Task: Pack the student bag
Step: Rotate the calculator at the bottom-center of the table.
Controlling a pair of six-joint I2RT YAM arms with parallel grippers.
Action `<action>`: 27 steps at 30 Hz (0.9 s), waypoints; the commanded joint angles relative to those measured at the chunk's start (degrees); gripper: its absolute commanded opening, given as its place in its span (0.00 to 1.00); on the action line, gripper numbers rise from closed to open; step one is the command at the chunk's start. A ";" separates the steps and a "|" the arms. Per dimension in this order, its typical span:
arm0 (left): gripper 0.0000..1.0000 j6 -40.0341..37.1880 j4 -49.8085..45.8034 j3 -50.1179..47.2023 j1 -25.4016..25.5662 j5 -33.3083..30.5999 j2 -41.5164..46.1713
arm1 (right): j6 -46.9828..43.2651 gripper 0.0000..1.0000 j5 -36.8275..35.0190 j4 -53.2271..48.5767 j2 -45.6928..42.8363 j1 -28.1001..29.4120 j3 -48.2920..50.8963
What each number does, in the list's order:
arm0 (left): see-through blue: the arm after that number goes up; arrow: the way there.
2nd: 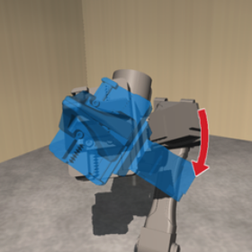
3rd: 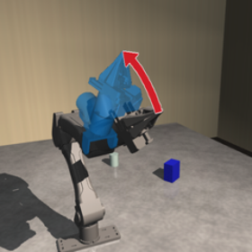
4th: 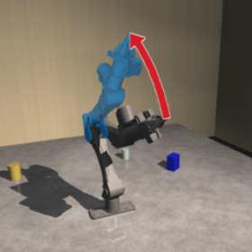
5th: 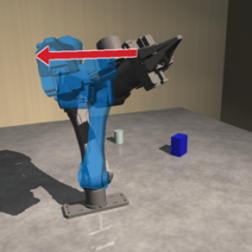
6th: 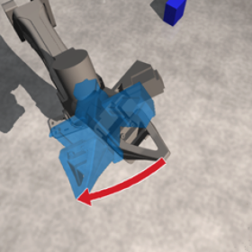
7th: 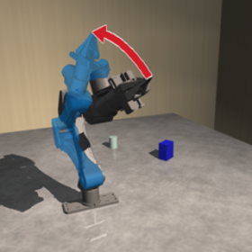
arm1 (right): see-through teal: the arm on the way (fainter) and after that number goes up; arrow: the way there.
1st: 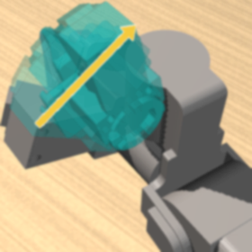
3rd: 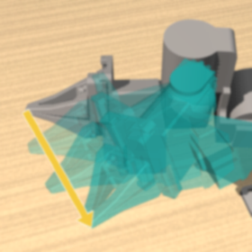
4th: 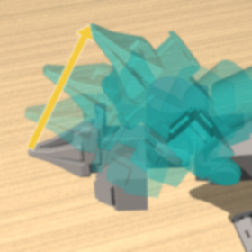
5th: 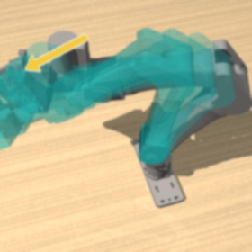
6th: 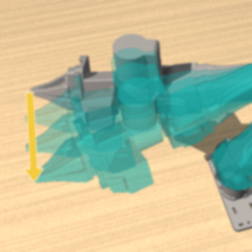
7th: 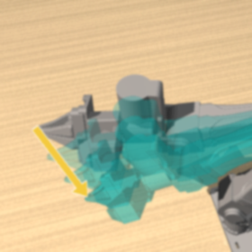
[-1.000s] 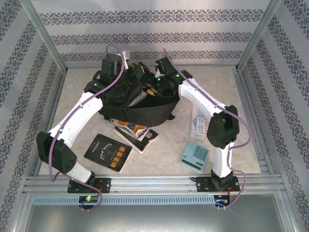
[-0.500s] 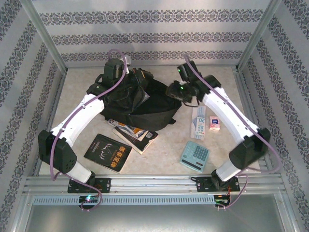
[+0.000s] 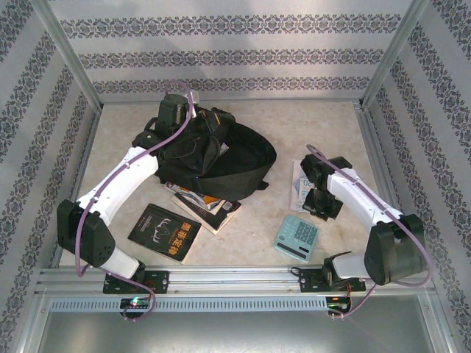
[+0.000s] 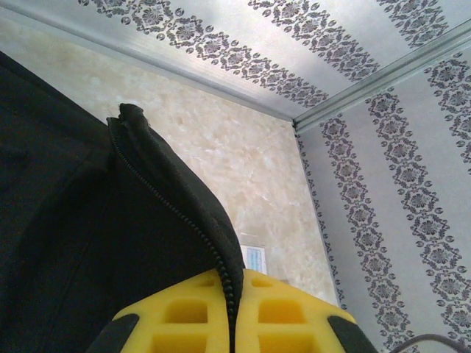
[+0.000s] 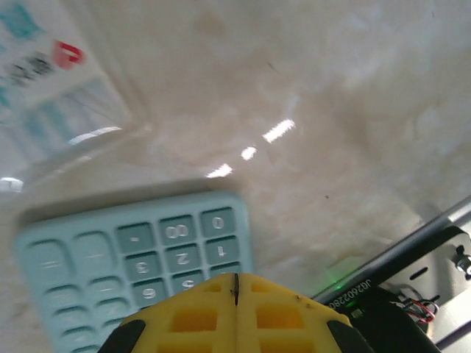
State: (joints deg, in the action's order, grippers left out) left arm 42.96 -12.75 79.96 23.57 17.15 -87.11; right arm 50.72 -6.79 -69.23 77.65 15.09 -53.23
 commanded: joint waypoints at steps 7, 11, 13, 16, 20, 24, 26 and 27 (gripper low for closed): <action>0.00 0.38 2.81 -1.21 0.32 0.45 3.65 | -0.33 0.00 -1.42 0.89 2.30 -1.32 7.65; 0.00 0.35 2.56 -1.82 0.25 0.17 4.40 | -1.78 0.00 5.05 6.12 2.80 -1.34 12.23; 0.00 0.20 2.56 -2.00 0.32 0.00 4.72 | -2.03 0.00 6.32 7.30 3.71 -0.83 12.53; 0.00 0.28 2.47 -2.26 0.27 -0.06 4.92 | -3.68 0.00 6.91 9.17 4.19 -0.38 11.21; 0.00 0.35 2.59 -2.09 0.30 -0.05 4.93 | -4.57 0.00 9.97 13.33 4.79 -0.38 10.22; 0.00 0.05 2.38 -2.02 0.25 -0.23 5.16 | -5.48 0.00 13.64 17.21 7.16 -0.29 7.58; 0.00 0.02 2.13 -2.06 0.26 -0.36 5.33 | -6.92 0.00 15.52 18.90 8.62 -0.10 4.86; 0.00 -0.07 2.20 -2.16 0.27 -0.36 5.43 | -7.65 0.00 16.85 19.96 9.35 0.01 3.22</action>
State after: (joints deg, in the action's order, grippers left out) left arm 42.94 -12.78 77.69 23.57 17.12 -84.25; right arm 45.67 5.43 -56.03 85.23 14.41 -46.02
